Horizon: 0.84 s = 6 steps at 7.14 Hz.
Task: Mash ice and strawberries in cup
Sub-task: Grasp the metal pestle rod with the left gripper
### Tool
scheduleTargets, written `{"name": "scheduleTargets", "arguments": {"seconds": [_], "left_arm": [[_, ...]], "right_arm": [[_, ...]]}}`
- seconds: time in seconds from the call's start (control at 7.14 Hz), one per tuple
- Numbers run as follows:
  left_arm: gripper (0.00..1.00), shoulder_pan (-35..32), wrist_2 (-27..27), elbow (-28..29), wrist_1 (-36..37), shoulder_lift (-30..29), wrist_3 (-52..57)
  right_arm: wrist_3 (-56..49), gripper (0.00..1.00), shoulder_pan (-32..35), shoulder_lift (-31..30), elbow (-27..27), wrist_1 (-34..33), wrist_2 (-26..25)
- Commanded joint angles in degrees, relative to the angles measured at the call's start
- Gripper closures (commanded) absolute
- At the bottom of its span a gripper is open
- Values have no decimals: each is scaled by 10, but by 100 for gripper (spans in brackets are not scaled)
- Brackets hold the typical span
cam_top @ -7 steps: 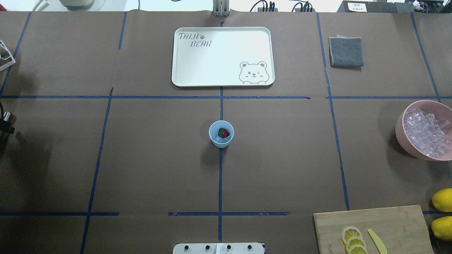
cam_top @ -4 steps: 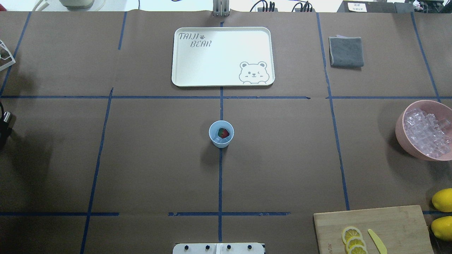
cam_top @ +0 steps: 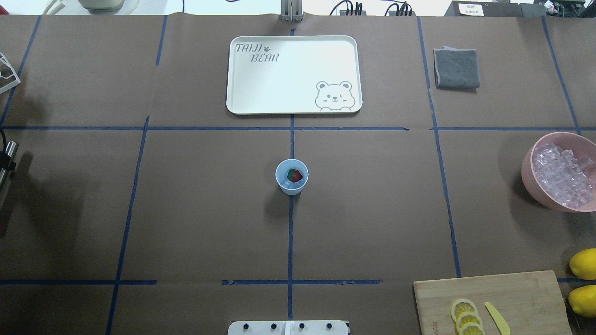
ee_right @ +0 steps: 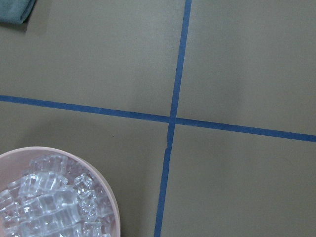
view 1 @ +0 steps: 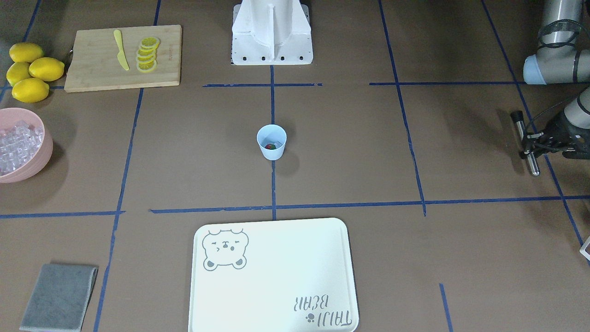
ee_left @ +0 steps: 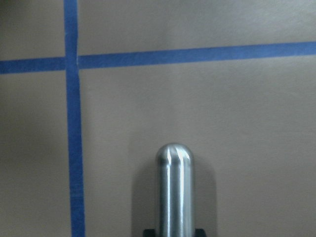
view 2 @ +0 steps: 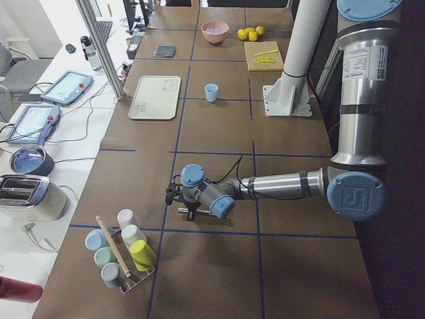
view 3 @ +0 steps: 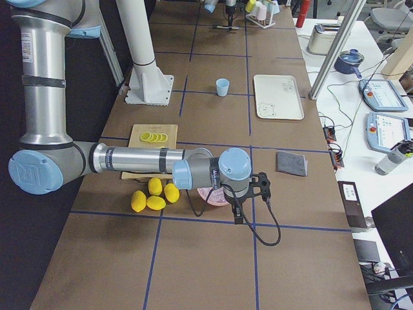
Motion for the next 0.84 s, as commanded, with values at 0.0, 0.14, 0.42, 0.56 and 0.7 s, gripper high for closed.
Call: {"name": "scheduleTargets", "arguments": {"seconds": [0.0,0.14,0.42,0.56,0.7], "left_arm": [[100,-30,0,-96,56,-2,1],[100,-32,1,-158,73,-6,2],[100,-28,10,-240,69,-33,32],[100,-27,26,-256,69,-74,26],[100,-20,35,-266,62,-89,28]], "right_arm": [[1,0,0,0,2,1,-1],[6,0,0,0,5,1,0],[11,0,0,2,31,2,-6],[11,0,0,-1,34,1,-6],[11,0,0,-2,33,1,-7]]}}
